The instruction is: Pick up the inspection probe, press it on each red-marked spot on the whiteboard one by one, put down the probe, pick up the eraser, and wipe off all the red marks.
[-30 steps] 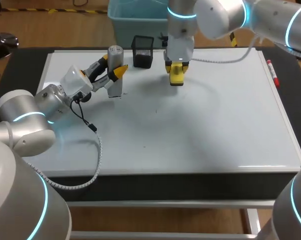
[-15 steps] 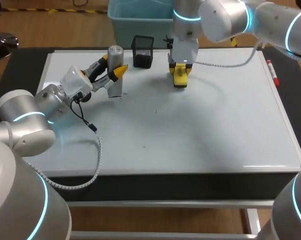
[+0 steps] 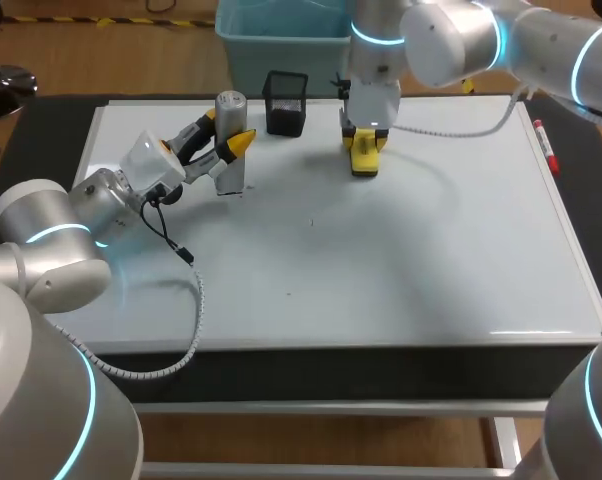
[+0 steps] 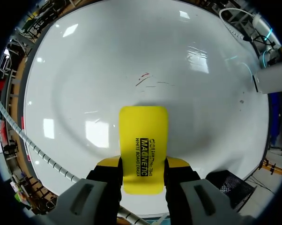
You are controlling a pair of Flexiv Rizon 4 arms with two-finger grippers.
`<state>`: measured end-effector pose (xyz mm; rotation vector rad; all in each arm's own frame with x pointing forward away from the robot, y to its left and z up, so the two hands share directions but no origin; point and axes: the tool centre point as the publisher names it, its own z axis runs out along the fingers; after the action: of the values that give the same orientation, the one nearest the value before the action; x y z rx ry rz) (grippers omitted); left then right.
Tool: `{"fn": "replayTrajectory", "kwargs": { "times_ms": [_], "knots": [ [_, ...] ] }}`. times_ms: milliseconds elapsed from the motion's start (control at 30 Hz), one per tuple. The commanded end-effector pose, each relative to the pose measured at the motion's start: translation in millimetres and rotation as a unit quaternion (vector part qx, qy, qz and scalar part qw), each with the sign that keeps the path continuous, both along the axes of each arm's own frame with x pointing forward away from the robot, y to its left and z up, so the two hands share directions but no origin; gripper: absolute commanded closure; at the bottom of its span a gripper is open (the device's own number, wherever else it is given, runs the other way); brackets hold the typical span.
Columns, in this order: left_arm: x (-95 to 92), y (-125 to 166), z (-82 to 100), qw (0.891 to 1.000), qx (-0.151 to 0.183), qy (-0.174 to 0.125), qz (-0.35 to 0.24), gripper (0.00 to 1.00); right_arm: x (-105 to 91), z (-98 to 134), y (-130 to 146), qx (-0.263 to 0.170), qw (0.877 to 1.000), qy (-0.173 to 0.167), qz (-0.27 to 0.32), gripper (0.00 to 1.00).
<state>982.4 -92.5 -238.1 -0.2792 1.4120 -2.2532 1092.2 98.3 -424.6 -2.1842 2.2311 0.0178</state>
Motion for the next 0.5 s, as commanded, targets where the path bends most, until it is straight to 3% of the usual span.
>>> {"fn": "replayTrajectory", "kwargs": {
  "times_ms": [33,300,333,400,433,500],
  "knots": [
    [-0.1,0.0,1.1,1.000,0.000,0.000,0.000,1.00,4.5,-3.4,1.1,-0.004,1.000,0.003,-0.001,1.00],
    [-0.1,0.0,1.1,1.000,0.000,0.000,0.000,1.00,6.6,-5.1,-2.8,-0.003,1.000,0.001,-0.008,1.00],
    [-0.1,0.0,1.1,1.000,0.000,0.000,0.000,1.00,6.1,-4.0,-3.5,-0.003,1.000,0.000,-0.011,0.85],
    [-0.1,0.0,1.1,1.000,0.000,0.000,0.000,1.00,7.7,-0.5,-5.0,0.000,1.000,-0.005,-0.014,0.17],
    [-0.1,0.0,1.1,1.000,0.000,0.000,0.000,1.00,8.2,1.2,-5.7,0.001,1.000,-0.007,-0.016,0.00],
    [-0.1,0.0,1.1,1.000,0.000,0.000,0.000,1.00,10.4,6.8,-8.3,0.008,1.000,-0.014,-0.025,0.00]
  ]
}}
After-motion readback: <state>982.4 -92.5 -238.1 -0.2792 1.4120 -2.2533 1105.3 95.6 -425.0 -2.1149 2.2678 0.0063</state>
